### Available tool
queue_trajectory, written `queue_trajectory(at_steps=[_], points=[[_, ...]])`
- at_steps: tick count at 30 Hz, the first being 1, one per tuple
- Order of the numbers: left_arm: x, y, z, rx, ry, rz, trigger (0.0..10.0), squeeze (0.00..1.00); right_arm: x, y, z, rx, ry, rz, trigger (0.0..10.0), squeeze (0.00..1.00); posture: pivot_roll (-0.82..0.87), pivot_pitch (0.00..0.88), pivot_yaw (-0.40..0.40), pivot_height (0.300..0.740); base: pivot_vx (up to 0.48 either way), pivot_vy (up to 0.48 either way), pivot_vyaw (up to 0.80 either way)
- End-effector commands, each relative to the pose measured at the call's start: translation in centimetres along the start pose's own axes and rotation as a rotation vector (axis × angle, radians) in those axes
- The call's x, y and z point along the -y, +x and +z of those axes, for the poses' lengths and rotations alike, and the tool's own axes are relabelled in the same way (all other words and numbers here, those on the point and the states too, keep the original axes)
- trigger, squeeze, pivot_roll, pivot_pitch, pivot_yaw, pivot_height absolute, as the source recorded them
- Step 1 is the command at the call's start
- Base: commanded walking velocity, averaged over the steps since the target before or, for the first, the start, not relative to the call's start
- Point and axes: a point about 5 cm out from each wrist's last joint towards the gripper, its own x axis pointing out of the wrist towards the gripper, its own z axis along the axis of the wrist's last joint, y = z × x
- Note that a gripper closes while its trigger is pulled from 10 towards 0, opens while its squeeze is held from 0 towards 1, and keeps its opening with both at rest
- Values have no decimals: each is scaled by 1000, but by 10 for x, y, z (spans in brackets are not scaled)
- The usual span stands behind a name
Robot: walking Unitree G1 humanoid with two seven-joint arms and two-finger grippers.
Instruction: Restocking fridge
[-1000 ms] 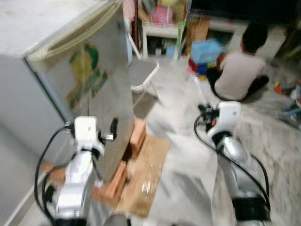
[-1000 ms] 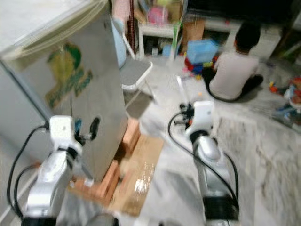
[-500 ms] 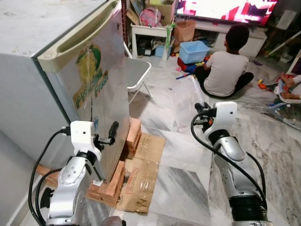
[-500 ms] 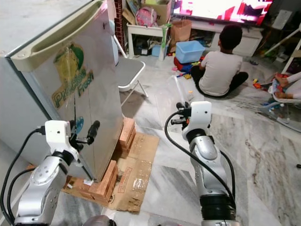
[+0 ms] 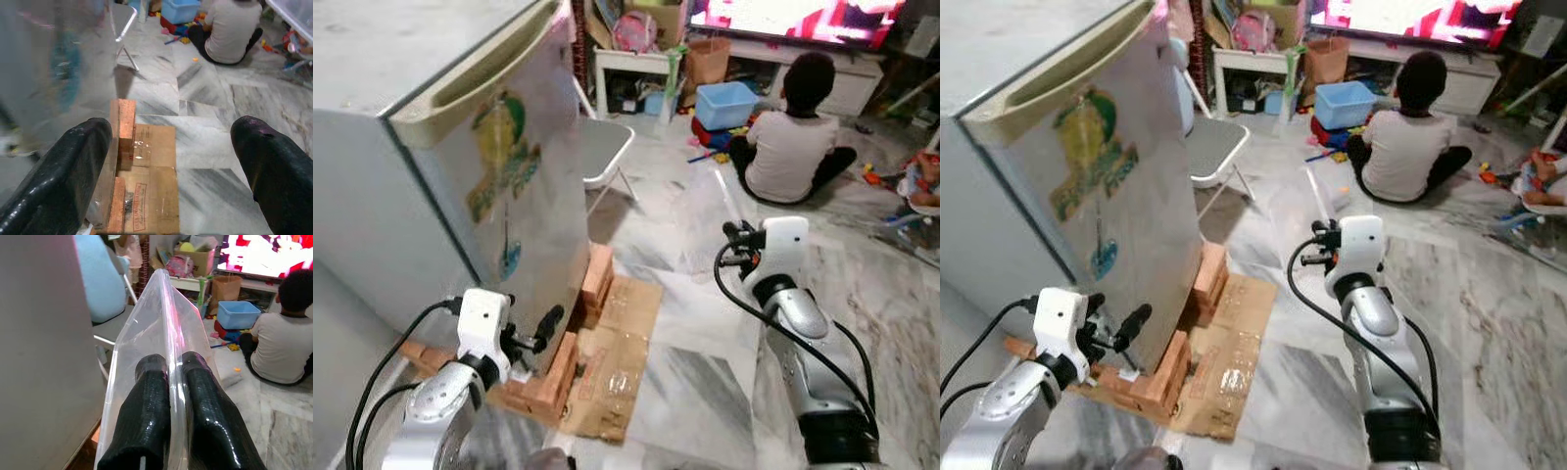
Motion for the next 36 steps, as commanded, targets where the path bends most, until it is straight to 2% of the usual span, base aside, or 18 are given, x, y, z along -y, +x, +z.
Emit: queue_trajectory(at_steps=[1,5,7,9,13,20,24,29,31,32,36], points=[[-4,-2,0,-21,11,-10,10000,0,-5,1,1,-1,6,18,10000,0,47,0,-45,740,0,480,0],[-3,-1,0,-26,28,-26,10000,0,-2,2,2,-1,-1,13,10000,0,42,0,-44,740,0,480,0],[-1,-1,-2,-49,7,-39,10000,0,-1,1,2,-2,-4,10,10000,0,42,0,-46,740,0,476,0],[-1,-1,-1,-31,20,-38,10000,0,-1,0,0,-6,-5,9,10000,0,42,0,-47,740,0,452,0],[-2,-3,-1,-31,35,-51,10000,0,-2,-1,-1,-12,-8,13,10000,0,43,0,-50,740,0,0,0],[-16,6,8,17,62,86,10000,0,-2,0,-2,-18,-14,19,10000,0,43,0,-63,740,0,0,0],[-19,13,16,53,42,128,10000,0,-2,-2,-2,-26,-24,8,10000,0,38,0,-61,740,0,0,0],[-16,29,32,107,2,132,10000,0,7,-20,-15,-111,-100,-28,10000,0,23,0,-52,740,0,0,0],[-15,33,34,117,-2,130,10000,0,10,-25,-17,-127,-97,-41,10000,0,16,0,-50,740,0,0,0],[-13,41,39,135,-1,126,10000,0,19,-37,-23,-177,-87,-84,10000,0,3,0,-45,740,0,0,0],[-11,47,43,143,7,122,10000,0,28,-48,-29,-220,-55,-127,10000,0,-6,0,-41,740,0,0,0]])
